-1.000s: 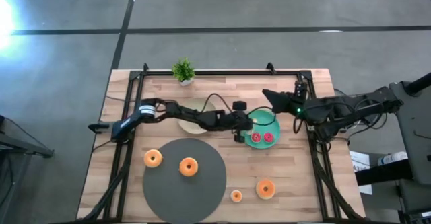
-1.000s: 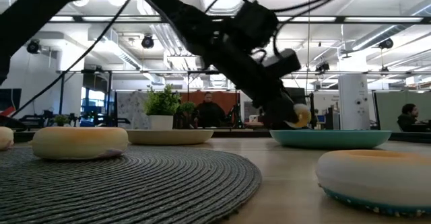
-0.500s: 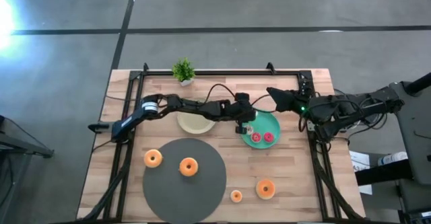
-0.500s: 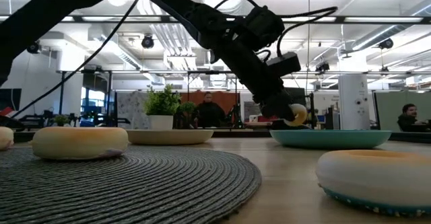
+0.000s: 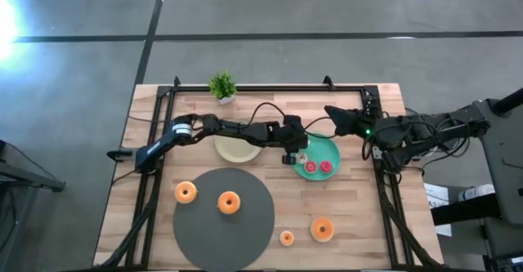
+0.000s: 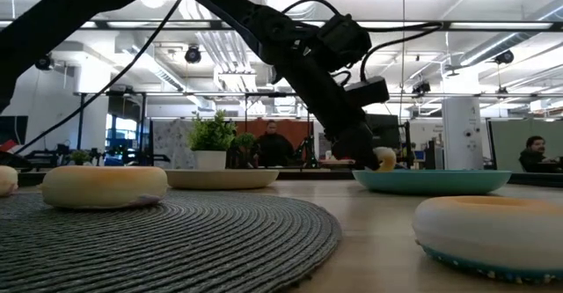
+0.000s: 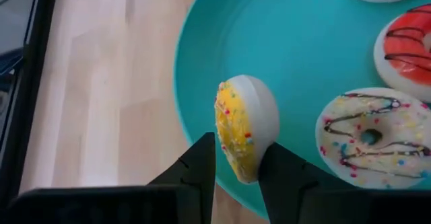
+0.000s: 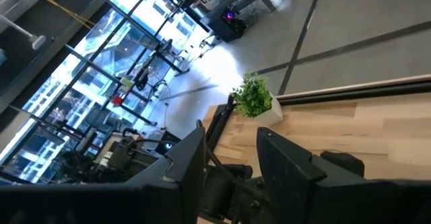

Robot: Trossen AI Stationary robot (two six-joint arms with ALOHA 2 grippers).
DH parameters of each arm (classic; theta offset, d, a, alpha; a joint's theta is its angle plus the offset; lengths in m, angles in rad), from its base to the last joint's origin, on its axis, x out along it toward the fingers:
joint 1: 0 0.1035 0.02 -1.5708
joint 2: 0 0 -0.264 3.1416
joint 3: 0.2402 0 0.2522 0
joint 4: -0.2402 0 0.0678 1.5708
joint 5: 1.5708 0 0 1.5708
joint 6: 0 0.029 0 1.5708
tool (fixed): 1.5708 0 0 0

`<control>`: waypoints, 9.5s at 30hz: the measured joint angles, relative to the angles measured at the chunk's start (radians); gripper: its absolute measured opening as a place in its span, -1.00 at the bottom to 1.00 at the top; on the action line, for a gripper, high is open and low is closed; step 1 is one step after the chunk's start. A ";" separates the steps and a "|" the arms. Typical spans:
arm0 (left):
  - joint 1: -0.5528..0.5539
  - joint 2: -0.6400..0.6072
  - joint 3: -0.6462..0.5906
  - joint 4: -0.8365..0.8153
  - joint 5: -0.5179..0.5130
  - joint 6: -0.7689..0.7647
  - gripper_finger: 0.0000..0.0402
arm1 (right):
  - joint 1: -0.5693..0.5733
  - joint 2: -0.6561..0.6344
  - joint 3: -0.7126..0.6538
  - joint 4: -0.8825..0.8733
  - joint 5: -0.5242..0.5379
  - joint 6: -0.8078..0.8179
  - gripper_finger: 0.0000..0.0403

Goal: Pick & Place donuts
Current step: Put the small yellow donut on the blue plate, then put the small blue donut on the blue plate

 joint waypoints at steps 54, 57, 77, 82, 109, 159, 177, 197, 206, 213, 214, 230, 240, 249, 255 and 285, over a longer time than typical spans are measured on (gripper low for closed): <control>-0.132 -0.883 -0.800 -0.266 0.441 -0.613 -0.61 | -0.004 0.110 -0.025 -0.077 -0.246 0.117 -0.35; -0.173 -0.990 -0.893 -0.275 0.438 -0.715 -0.61 | -0.005 0.154 -0.025 -0.075 -0.259 0.116 -0.35; -0.217 -1.138 -1.091 -0.137 0.463 -0.925 -0.61 | 0.124 0.358 -0.015 -0.080 -0.778 0.063 -0.37; -0.217 -1.138 -1.093 -0.135 0.448 -0.902 -0.61 | 0.202 0.507 -0.016 -0.062 -0.974 0.131 -0.41; -0.218 -1.138 -1.095 -0.137 0.423 -0.897 -0.61 | 0.347 1.172 0.495 -0.225 -0.980 -0.651 -0.30; -0.218 -1.138 -1.095 -0.141 0.423 -0.898 -0.61 | 0.254 1.138 0.437 -0.207 -0.772 -0.306 -0.95; -0.300 -1.141 -1.015 0.289 -0.357 -0.369 -0.61 | 0.101 0.463 -0.311 0.953 -0.035 0.266 -0.96; -0.270 -0.788 -0.923 0.867 -0.430 -0.243 -0.61 | 0.059 0.669 -0.205 1.278 0.248 0.374 -0.96; -0.270 -0.745 -0.895 0.880 -0.396 -0.271 -0.54 | 0.051 0.642 -0.223 1.284 0.259 0.371 -0.96; -0.269 -0.726 -0.855 0.885 -0.416 -0.215 -0.27 | 0.031 0.654 -0.217 1.280 0.273 0.407 -0.96; -0.268 -0.718 -0.850 0.883 -0.416 -0.214 -0.25 | 0.027 0.654 -0.216 1.282 0.273 0.410 -0.96; -0.249 -0.660 -0.781 0.876 -0.467 -0.168 -0.26 | 0.019 0.654 -0.218 1.286 0.268 0.419 -0.93; -0.240 -0.659 -0.775 0.841 -0.461 -0.106 -0.74 | 0.019 0.654 -0.230 1.278 0.269 0.410 -0.93; -0.226 -0.658 -0.776 0.813 -0.441 -0.084 -0.99 | 0.040 0.584 -0.236 1.147 0.268 0.187 -0.93; -0.206 -0.652 -0.783 0.756 -0.431 -0.090 -0.99 | 0.059 0.418 -0.227 0.784 0.274 0.136 -0.94; -0.120 0.083 0.092 0.211 -0.178 0.190 -1.00 | 0.060 0.155 0.282 -0.417 0.008 0.079 -0.12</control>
